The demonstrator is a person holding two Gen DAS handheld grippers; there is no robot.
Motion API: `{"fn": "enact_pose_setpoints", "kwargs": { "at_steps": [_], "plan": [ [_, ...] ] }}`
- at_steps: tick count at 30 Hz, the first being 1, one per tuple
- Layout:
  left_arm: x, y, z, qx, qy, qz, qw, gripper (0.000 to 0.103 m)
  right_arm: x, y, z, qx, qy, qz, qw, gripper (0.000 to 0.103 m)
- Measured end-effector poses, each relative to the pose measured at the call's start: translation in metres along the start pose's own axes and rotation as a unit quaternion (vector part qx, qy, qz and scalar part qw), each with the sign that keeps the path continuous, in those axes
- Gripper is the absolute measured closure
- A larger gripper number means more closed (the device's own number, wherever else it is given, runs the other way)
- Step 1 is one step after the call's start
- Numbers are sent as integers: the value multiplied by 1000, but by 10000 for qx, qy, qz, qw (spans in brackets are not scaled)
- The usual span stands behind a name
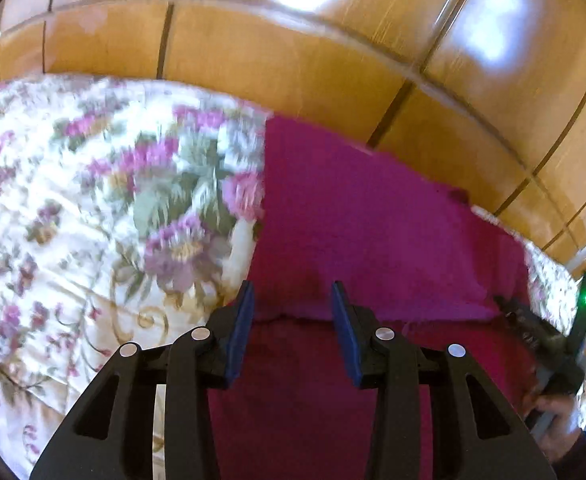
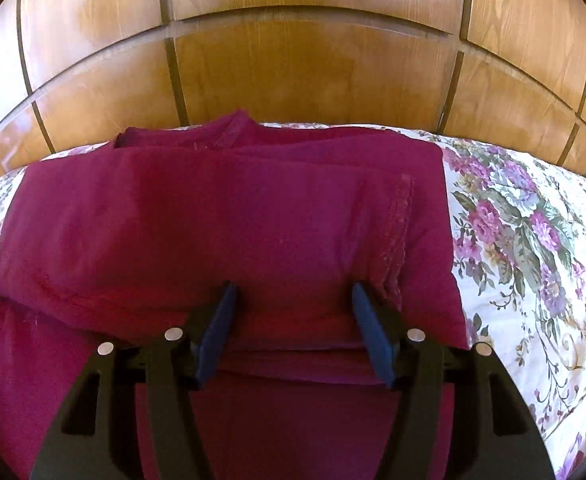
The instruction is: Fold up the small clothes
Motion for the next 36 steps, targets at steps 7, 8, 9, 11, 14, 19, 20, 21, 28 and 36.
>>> {"fn": "enact_pose_setpoints", "kwargs": {
  "at_steps": [7, 8, 9, 11, 14, 19, 20, 21, 28, 36],
  "plan": [
    [-46, -2, 39, -429, -555, 51, 9975, 64, -6, -2, -4, -36, 0, 9, 10000, 42],
    [-53, -8, 43, -417, -611, 107, 9972, 64, -5, -2, -3, -42, 1, 9, 10000, 42],
    [-58, -16, 47, -376, -663, 173, 9969, 64, -5, -2, -3, -47, 1, 12, 10000, 42],
    [-59, -41, 49, -153, -665, 331, 9971, 64, -6, -2, -3, -62, -18, 38, 10000, 41],
    [-50, -82, 45, 183, -655, 432, 9967, 63, -6, -2, -3, -74, -30, 76, 9999, 41],
    [-48, -80, 43, -14, -737, 393, 9965, 62, -8, -2, -3, -106, -82, 162, 9998, 40],
    [-47, -78, 43, -7, -745, 388, 9965, 62, -9, -2, -3, -110, -99, 188, 9997, 40],
    [-47, -74, 42, -12, -775, 426, 9961, 62, -9, -2, -3, -111, -112, 200, 9997, 40],
    [-45, -20, 9, -6, -1213, 729, 9899, 47, -9, -2, -3, -113, -115, 192, 9997, 40],
    [5, 25, -55, 360, -985, 705, 9920, 47, 1, -1, -3, -63, 63, -166, 9998, 35]
  ]
}}
Point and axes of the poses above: each gripper's, at about its wrist camera, not at the fingertips, and y roughly against the way its jaws point, x to its left, z to its top, the point moved 2 cm from there along -y, roughly the way its jaws point, and after that the axes turned 14 degrees about z, right-handed, at the moved point
